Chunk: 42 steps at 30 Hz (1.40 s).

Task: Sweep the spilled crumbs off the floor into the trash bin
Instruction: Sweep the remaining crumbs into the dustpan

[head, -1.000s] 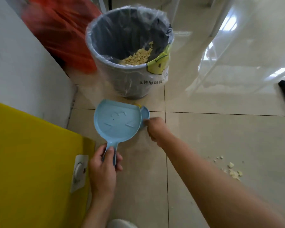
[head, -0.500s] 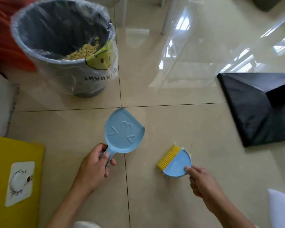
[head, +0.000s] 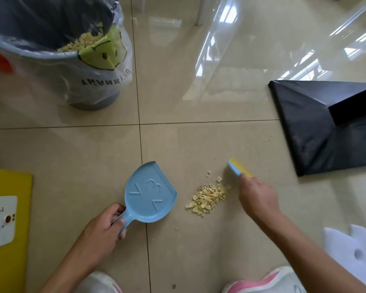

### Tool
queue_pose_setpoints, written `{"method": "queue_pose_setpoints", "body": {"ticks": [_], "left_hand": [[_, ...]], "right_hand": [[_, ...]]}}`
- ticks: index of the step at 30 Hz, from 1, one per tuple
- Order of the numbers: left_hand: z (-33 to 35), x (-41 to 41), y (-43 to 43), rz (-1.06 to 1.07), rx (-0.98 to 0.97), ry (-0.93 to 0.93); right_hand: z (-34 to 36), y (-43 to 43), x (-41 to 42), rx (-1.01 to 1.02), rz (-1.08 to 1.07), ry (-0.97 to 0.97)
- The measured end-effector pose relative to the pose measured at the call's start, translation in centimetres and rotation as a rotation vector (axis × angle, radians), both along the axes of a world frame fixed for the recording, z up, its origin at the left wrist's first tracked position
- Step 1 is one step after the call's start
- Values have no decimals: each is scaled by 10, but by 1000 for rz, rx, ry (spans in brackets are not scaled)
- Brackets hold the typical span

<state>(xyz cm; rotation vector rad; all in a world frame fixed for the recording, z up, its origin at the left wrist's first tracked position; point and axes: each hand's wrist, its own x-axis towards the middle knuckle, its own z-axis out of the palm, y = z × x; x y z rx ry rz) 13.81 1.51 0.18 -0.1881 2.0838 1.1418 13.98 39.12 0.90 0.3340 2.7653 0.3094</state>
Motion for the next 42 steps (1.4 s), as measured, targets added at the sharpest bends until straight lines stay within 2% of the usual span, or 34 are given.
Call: {"method": "queue_pose_setpoints", "body": {"ticks": [3, 6, 11, 15, 17, 20, 24, 30, 33, 35, 37, 40, 42], "left_hand": [[-2, 2, 4, -5, 4, 0], [0, 2, 7, -17, 24, 2], [1, 0, 2, -18, 14, -5], [2, -1, 2, 27, 28, -6], [3, 0, 5, 31, 27, -14], [5, 4, 12, 27, 54, -18], [5, 8, 18, 29, 76, -8], [4, 12, 12, 49, 73, -2], [3, 10, 8, 117, 99, 16], [6, 8, 5, 183, 135, 33], [11, 3, 2, 274, 194, 48], [15, -6, -1, 402, 242, 62], [14, -11, -2, 434, 253, 63]], "right_hand": [[-6, -50, 9, -90, 80, 10], [4, -82, 26, -113, 131, -67], [42, -54, 21, -91, 246, -88], [32, -16, -45, -110, 88, 112], [12, -9, -75, -188, 28, 204], [-19, -20, -86, -277, 114, 209], [-29, -37, -35, -312, 226, 119], [-11, 6, 78, -281, 93, -12], [9, 9, 88, -306, 38, 70], [26, -11, 84, -390, 17, 168], [43, -48, 73, -617, -44, 166], [43, -113, 57, -1073, -262, -92], [25, -150, 54, -1132, -300, -237]]}}
